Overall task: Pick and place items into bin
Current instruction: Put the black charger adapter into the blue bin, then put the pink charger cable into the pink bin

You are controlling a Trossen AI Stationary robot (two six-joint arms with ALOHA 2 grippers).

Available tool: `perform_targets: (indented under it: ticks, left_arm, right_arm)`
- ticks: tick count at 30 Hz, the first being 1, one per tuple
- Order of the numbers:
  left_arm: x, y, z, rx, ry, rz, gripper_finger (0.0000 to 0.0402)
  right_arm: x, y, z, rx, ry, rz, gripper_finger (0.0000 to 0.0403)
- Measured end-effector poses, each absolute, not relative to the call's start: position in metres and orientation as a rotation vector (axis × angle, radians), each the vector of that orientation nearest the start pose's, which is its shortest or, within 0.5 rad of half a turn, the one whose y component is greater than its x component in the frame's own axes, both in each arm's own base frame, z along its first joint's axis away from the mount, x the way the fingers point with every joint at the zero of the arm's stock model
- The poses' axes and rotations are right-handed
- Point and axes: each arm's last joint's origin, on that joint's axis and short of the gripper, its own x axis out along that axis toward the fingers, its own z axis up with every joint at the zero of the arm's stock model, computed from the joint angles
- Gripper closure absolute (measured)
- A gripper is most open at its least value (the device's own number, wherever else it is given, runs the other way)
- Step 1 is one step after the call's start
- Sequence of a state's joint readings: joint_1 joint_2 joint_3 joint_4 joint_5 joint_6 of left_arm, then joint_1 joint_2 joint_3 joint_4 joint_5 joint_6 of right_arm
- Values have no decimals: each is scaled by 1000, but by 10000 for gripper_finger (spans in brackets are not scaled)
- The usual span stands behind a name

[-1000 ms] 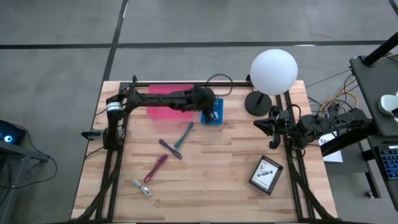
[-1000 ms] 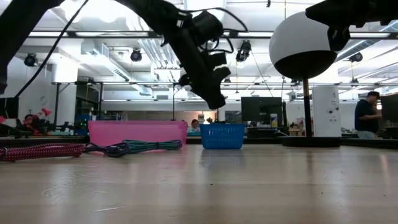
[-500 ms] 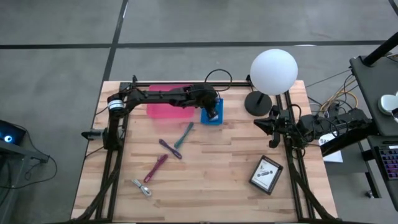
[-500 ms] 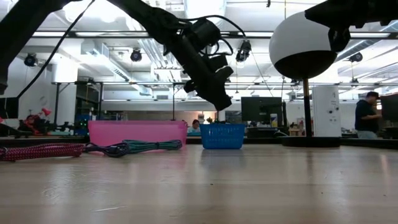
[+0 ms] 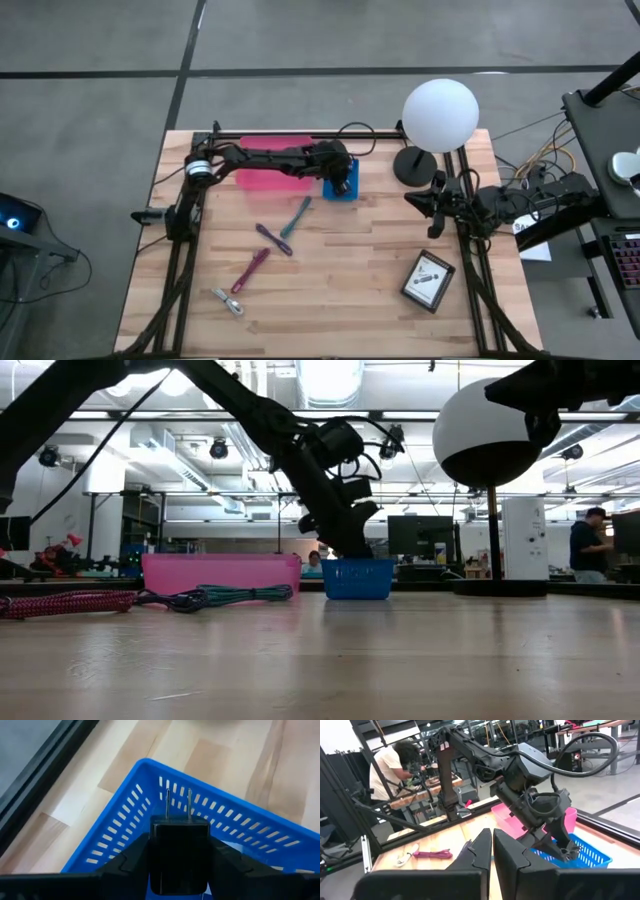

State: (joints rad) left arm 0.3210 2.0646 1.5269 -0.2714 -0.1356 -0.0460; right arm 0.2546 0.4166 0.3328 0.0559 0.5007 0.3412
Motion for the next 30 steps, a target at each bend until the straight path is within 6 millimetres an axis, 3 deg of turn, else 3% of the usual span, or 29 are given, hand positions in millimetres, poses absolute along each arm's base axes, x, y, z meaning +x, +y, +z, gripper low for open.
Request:
perform_targets:
  ticks: [7, 17, 23, 30]
  left_arm:
    - [429, 147, 192, -118, 803, 449, 217]
    - [429, 144, 193, -134, 796, 452, 209]
    - [420, 129, 217, -269, 789, 464, 208]
    - [393, 94, 248, -321, 940, 389, 207]
  right_arm:
    - [120, 17, 247, 330, -17, -248, 394]
    - [120, 17, 247, 329, -17, -246, 394]
    - [120, 17, 247, 325, -16, -245, 394]
    - [120, 17, 247, 288, -10, -245, 394]
